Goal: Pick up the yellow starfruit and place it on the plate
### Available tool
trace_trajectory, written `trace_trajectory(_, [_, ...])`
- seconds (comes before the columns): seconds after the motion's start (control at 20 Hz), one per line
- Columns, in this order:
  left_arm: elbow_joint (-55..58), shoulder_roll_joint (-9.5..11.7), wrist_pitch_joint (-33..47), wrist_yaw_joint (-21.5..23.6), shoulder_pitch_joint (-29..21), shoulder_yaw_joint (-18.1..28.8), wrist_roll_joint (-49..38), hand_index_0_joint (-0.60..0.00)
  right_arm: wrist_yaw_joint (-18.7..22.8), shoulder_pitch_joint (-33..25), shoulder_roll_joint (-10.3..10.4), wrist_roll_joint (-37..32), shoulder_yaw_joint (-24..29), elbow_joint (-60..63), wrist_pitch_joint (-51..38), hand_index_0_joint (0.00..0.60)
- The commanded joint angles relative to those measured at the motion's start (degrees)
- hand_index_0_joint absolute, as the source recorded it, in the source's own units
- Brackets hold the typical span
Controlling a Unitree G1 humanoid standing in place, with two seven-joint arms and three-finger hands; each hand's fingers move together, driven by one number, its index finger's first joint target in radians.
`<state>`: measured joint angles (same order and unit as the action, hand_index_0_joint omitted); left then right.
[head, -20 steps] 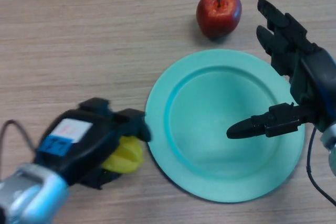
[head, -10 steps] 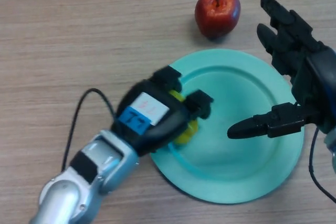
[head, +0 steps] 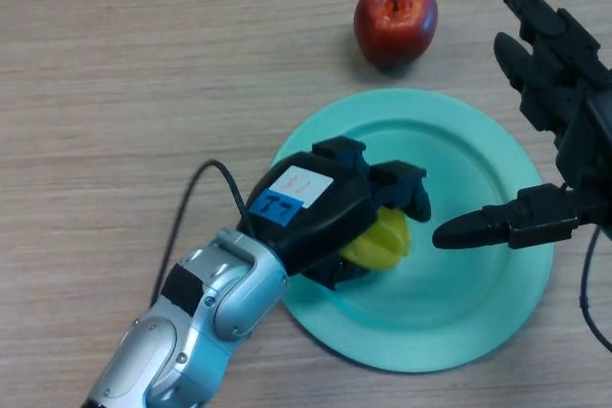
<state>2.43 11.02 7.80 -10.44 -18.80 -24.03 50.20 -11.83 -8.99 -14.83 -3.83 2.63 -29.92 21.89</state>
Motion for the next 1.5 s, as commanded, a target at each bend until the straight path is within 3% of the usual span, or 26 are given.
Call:
trace_trajectory(0.05, [3.6,-0.1,1.8,3.0,-2.1,2.5,-1.6,-0.15,1.2,-1.4,-1.3,-2.1,2.7,-3.0,-6.6,0.0])
trace_trajectory(0.1, [3.8,-0.1,2.0,3.6,-2.0,3.1,-0.7,-0.049,0.9,-1.4,-1.3,-2.2,2.7,-2.9,-6.6,0.0])
trace_trajectory(0.15, [4.1,-0.1,2.0,4.1,-2.1,3.5,0.1,0.0,0.6,-1.5,-1.4,-2.3,2.7,-2.9,-6.4,0.0])
trace_trajectory(0.4, [6.2,-0.1,2.6,6.3,-1.6,6.2,0.0,0.0,0.5,-1.9,-1.4,-2.4,2.7,-2.6,-6.1,0.0])
trace_trajectory(0.65, [18.5,-0.1,-4.7,14.5,2.2,13.6,-23.6,0.0,0.5,-2.6,-1.3,-1.3,1.9,-1.4,-6.6,0.0])
trace_trajectory(0.75, [22.9,-0.1,-5.6,13.0,4.7,17.7,-32.6,0.0,0.3,-2.2,-1.2,-1.3,2.2,-1.6,-6.8,0.0])
trace_trajectory(0.85, [29.1,-0.1,-12.0,9.2,7.2,22.0,-46.4,0.0,0.3,-2.0,-1.2,-0.4,1.8,-1.2,-7.4,0.0])
trace_trajectory(1.0, [34.1,1.5,-17.5,7.7,10.7,27.9,-61.4,0.0,-0.2,-2.0,-0.8,-0.2,1.5,-0.5,-8.5,0.0])
trace_trajectory(1.05, [33.5,2.8,-18.9,8.4,11.2,28.9,-62.7,0.0,-0.2,-2.0,-0.8,-0.1,1.5,-0.4,-9.1,0.0])
trace_trajectory(1.15, [31.6,3.7,-18.3,8.6,12.0,29.0,-56.1,0.0,0.3,-0.9,-0.4,0.2,0.7,-0.8,-9.7,0.0])
trace_trajectory(1.5, [30.2,3.7,-13.0,9.1,13.3,30.8,-50.7,0.0,0.7,-0.2,0.5,-0.3,-0.4,-0.8,-11.9,0.0])
